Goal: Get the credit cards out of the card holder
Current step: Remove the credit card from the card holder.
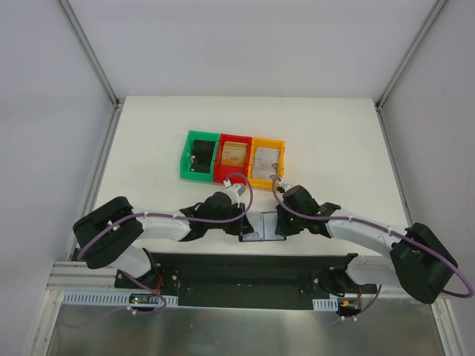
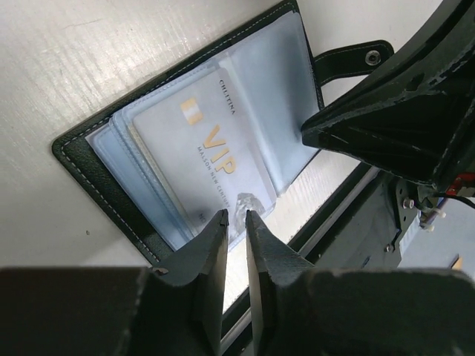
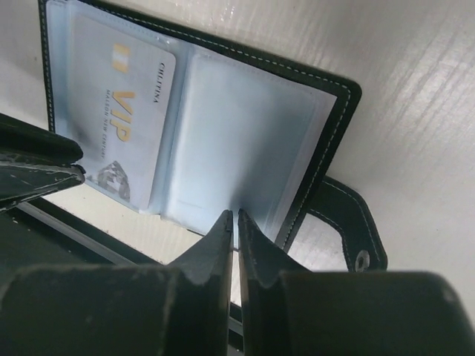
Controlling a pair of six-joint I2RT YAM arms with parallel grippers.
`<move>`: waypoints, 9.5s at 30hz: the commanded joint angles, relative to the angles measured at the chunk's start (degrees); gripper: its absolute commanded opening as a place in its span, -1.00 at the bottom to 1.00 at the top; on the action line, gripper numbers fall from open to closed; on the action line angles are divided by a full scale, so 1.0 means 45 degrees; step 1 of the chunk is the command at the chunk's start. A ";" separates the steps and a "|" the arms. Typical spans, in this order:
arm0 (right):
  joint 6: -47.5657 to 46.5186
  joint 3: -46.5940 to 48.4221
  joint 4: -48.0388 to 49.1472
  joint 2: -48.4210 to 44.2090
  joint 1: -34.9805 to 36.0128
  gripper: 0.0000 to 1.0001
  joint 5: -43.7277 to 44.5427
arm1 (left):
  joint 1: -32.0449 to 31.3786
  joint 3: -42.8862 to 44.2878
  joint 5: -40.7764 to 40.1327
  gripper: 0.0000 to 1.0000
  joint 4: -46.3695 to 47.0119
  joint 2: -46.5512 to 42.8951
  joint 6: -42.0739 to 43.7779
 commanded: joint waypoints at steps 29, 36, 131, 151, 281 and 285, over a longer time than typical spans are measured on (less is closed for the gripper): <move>0.0770 0.0907 0.0042 -0.2422 0.0377 -0.23 -0.0426 | 0.0865 -0.0527 0.0028 -0.85 0.0108 -0.1689 -0.0162; 0.1552 0.0419 0.2485 -0.1172 0.0377 -0.11 -0.1464 | 0.0884 -0.0410 0.0499 -0.88 0.0714 -0.1262 -0.0279; 0.6435 -0.4582 1.3072 0.1328 -0.1869 -0.33 -0.3690 | 0.0885 -0.0820 -0.1982 -1.00 -0.0594 -0.0226 -0.0904; 0.6787 -0.4582 1.4441 0.2774 -0.1869 -0.42 -0.4022 | 0.0865 -0.0800 -0.1864 -1.00 -0.0594 -0.0147 -0.0885; 0.5869 -0.5500 1.2860 0.0646 -0.3314 -0.99 -0.4765 | 0.0885 -0.0819 -0.2020 -1.00 -0.0750 0.0224 -0.1353; 0.5752 -0.5480 1.2586 0.0412 -0.3353 -0.99 -0.4765 | 0.0904 -0.0819 -0.2001 -1.00 -0.0750 0.0224 -0.1353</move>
